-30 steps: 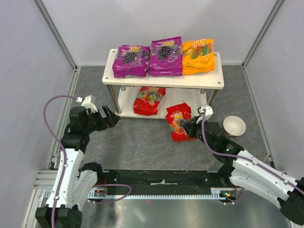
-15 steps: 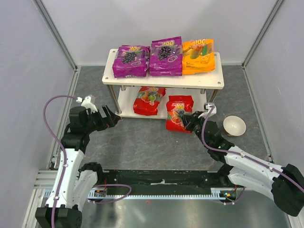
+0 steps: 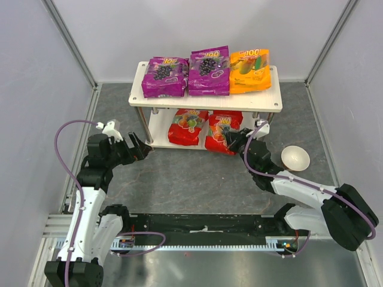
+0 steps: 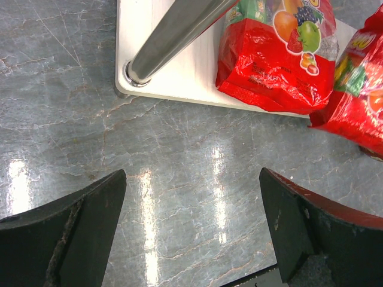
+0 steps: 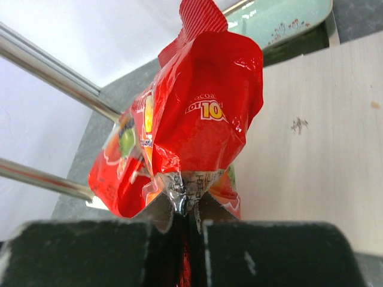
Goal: Place and organize the candy bags onto the shelf
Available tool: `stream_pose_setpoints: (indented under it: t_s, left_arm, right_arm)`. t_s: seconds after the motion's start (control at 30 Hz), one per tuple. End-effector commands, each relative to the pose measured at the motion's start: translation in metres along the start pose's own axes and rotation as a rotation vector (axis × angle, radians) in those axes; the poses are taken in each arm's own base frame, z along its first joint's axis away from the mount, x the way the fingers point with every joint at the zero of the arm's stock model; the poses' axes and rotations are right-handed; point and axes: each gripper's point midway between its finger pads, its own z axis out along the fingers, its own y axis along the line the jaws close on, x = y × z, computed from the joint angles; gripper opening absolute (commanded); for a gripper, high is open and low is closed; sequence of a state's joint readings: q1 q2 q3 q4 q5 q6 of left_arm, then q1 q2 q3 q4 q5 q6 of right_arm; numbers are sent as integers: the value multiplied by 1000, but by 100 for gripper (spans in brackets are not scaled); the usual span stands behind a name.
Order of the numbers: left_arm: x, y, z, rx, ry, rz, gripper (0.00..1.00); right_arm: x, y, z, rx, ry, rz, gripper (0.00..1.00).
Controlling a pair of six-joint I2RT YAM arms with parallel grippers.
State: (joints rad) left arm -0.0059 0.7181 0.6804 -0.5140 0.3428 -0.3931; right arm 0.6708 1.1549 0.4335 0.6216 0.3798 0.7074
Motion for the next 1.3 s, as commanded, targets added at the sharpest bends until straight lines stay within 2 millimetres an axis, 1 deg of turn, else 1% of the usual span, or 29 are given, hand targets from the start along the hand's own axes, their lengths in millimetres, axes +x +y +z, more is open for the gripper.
stream_pose_setpoints:
  t_s: [0.0,0.03,0.13,0.23,0.5,0.53,0.57,0.63,0.67,0.7,0.73,0.77,0.83,0.87,0.97,1.03,1.27]
  left_arm:
    - [-10,-9,-2,38,-37,-6,99]
    - [-10,-8,-1,35,-35,-8,99]
    - [-10,-9,-1,36,-37,-6,99]
    - [-10,-8,-1,34,-33,-7,99]
    - [-10,-8,-1,34,-33,-9,99]
    - [-10,-8,-1,35,-34,-8,99]
    - [-10,-8,0,35,-32,-8,99]
    - [-10,-9,-1,37,-33,-8,99]
    - [-10,-8,0,36,-32,-9,99]
    - [-9,-8,0,36,-30,-9,99]
    - [-10,-8,-1,34,-33,-9,99]
    - [-10,-8,0,36,-32,-9,99]
    - [-10,-9,-1,38,-33,-7,99]
    - [-9,-8,0,36,-30,-9,99]
    - [-9,-9,0,38,-31,-9,99]
    - [-9,-9,0,38,-30,-9,99]
    - [-9,-9,0,41,-28,-11,99]
  right_arm:
    - [-74,59,14,-171,-211,139,0]
    - [-76,59,17,-169,-216,137,0]
    - [-74,58,25,-170,-209,132,0]
    - [-64,54,35,-167,-179,125,0]
    - [-53,47,49,-166,-132,94,0]
    - [-53,47,52,-163,-131,91,2]
    - [-50,46,53,-167,-115,79,7]
    - [-50,46,60,-168,-101,70,14]
    - [-47,44,62,-164,-83,60,23]
    - [-49,47,66,-174,-76,55,27]
    - [-45,45,68,-169,-61,48,32]
    - [-42,43,70,-162,-48,42,46]
    - [-43,42,72,-155,-46,27,59]
    - [-41,40,72,-144,-38,18,67]
    - [-42,35,72,-120,-35,-14,74]
    - [-46,35,70,-110,-41,-30,75]
    - [-51,19,56,-49,-48,-94,79]
